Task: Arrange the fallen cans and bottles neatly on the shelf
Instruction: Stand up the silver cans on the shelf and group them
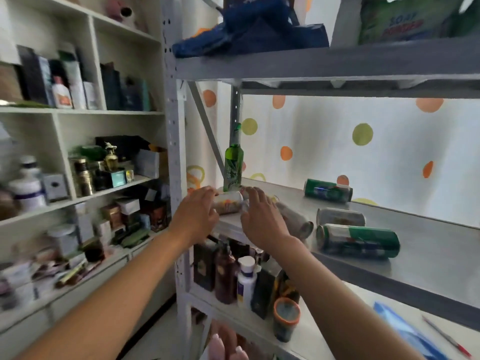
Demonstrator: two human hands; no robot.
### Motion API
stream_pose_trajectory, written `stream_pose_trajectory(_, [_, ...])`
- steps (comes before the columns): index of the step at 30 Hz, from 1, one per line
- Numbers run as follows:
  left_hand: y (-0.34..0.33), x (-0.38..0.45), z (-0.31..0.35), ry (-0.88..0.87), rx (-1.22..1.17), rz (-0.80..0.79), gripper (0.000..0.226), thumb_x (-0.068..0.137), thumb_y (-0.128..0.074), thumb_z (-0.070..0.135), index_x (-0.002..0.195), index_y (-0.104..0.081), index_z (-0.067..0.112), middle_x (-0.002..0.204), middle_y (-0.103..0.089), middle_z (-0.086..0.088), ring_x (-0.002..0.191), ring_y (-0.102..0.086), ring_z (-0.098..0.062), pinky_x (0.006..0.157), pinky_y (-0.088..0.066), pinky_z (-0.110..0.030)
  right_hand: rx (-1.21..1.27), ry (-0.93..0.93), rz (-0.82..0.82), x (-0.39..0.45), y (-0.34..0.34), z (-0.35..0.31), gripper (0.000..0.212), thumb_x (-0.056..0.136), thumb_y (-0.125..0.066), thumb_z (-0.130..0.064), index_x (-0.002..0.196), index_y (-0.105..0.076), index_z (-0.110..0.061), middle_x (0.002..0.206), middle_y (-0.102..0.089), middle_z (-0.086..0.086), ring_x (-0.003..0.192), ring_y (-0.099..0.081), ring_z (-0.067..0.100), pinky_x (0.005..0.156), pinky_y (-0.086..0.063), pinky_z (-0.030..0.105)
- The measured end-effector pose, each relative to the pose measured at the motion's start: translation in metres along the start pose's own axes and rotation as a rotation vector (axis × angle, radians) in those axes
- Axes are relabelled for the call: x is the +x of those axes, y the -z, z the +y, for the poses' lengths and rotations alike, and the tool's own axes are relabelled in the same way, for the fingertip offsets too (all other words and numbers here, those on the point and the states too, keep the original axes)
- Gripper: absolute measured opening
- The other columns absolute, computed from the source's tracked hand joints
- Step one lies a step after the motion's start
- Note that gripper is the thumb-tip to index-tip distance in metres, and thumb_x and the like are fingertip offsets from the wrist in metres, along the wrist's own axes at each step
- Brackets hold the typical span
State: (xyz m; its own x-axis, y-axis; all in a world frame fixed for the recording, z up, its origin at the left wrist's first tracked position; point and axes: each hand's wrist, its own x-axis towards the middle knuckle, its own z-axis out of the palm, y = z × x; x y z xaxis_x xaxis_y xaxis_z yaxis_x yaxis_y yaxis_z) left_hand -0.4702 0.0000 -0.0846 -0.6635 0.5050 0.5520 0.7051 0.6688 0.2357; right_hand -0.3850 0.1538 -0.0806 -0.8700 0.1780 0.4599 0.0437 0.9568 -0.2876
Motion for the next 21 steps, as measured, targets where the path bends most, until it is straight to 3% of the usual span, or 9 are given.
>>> stream_pose_trajectory(7, [-0.02, 0.035, -0.046, 0.038, -0.077, -0.097, 0.063, 0.09, -0.061, 0.026, 0.145, -0.032, 0.015, 0.152, -0.031, -0.002, 0.137, -0.032, -0.019, 0.107, -0.031, -0.03, 0.037, 0.076, -0.045, 0.06, -0.031, 0.001, 0.057, 0.094, -0.047, -0.013, 0.147, -0.028, -0.014, 0.152, -0.034, 0.008, 0.134, -0.038, 0.03, 0.105, -0.036, 0.04])
stream_pose_trajectory(15, [-0.047, 0.056, -0.087, 0.101, -0.298, -0.255, 0.101, 0.069, -0.083, 0.043, 0.148, -0.022, 0.024, 0.155, -0.026, 0.001, 0.137, -0.035, -0.019, 0.108, -0.034, -0.033, -0.02, -0.007, -0.041, 0.088, -0.038, 0.002, 0.064, 0.087, -0.05, -0.007, 0.147, -0.029, -0.018, 0.148, -0.039, 0.008, 0.131, -0.041, 0.03, 0.104, -0.038, 0.041])
stream_pose_trajectory(21, [-0.071, 0.066, -0.094, 0.141, -0.34, -0.238, 0.104, 0.061, -0.084, 0.053, 0.143, -0.027, 0.026, 0.145, -0.045, 0.002, 0.123, -0.051, -0.02, 0.094, -0.042, -0.03, -0.057, -0.065, -0.038, 0.099, -0.045, -0.001, 0.063, 0.087, -0.047, -0.006, 0.146, -0.029, -0.015, 0.147, -0.04, 0.01, 0.129, -0.042, 0.032, 0.105, -0.039, 0.043])
